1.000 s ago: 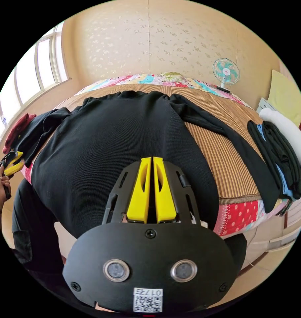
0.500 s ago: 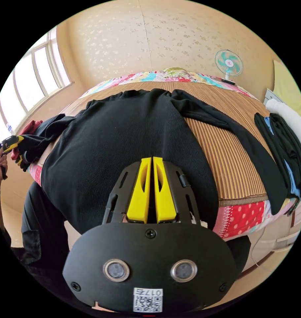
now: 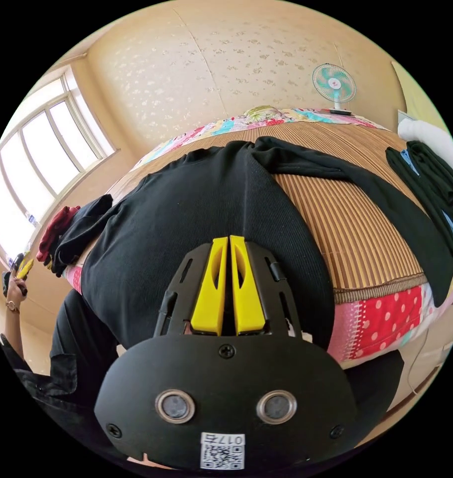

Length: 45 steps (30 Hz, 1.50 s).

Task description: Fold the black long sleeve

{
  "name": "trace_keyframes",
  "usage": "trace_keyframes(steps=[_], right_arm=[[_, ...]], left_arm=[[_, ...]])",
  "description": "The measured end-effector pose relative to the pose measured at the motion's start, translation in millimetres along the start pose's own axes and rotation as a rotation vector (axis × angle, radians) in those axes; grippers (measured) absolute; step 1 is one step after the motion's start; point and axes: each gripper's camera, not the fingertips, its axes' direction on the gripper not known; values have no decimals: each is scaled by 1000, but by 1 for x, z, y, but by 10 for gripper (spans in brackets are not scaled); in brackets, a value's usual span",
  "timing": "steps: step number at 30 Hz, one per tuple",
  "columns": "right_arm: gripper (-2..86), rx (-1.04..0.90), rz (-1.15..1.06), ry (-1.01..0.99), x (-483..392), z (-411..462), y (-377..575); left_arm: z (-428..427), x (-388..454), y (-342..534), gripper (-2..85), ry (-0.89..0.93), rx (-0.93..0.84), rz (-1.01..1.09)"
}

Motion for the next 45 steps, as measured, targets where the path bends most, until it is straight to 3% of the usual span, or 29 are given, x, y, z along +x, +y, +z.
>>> trace_keyframes(steps=[5, 7, 9, 11, 13, 17, 23, 27, 29, 32, 37, 45], right_arm=[[10, 37, 46, -91, 30, -28, 2], [9, 47, 83, -154, 47, -42, 2], [9, 49, 109, -210, 60, -53, 1], [8, 48, 132, -266, 72, -62, 0], [7, 49, 148, -320, 83, -74, 0], [5, 56, 148, -338, 89, -90, -2], [3, 47, 127, -384, 93, -111, -7], [3, 61, 106, -385, 87, -128, -8], [3, 69, 89, -377, 82, -135, -9], [2, 78, 79, -406, 78, -144, -10], [2, 87, 65, -406, 59, -158, -16], [1, 100, 51, -422, 22, -172, -29]], left_arm=[[38, -69, 28, 144, 107, -192, -175], [48, -92, 30, 146, 248, -169, -276], [43, -105, 26, 139, 280, -95, -334], [38, -113, 20, 117, 253, -54, -388], [40, -114, 10, 35, 208, -99, -430], [21, -55, -7, -4, 242, -78, -210], [-16, 111, -47, -8, 281, 51, 275], [32, 182, -59, 2, 259, -87, 400], [58, 172, -48, 27, 286, -169, 355], [87, 106, -17, 96, 156, -249, 114], [71, -17, 26, 112, -3, -194, -157], [82, -37, 12, 92, -68, -129, -222]])
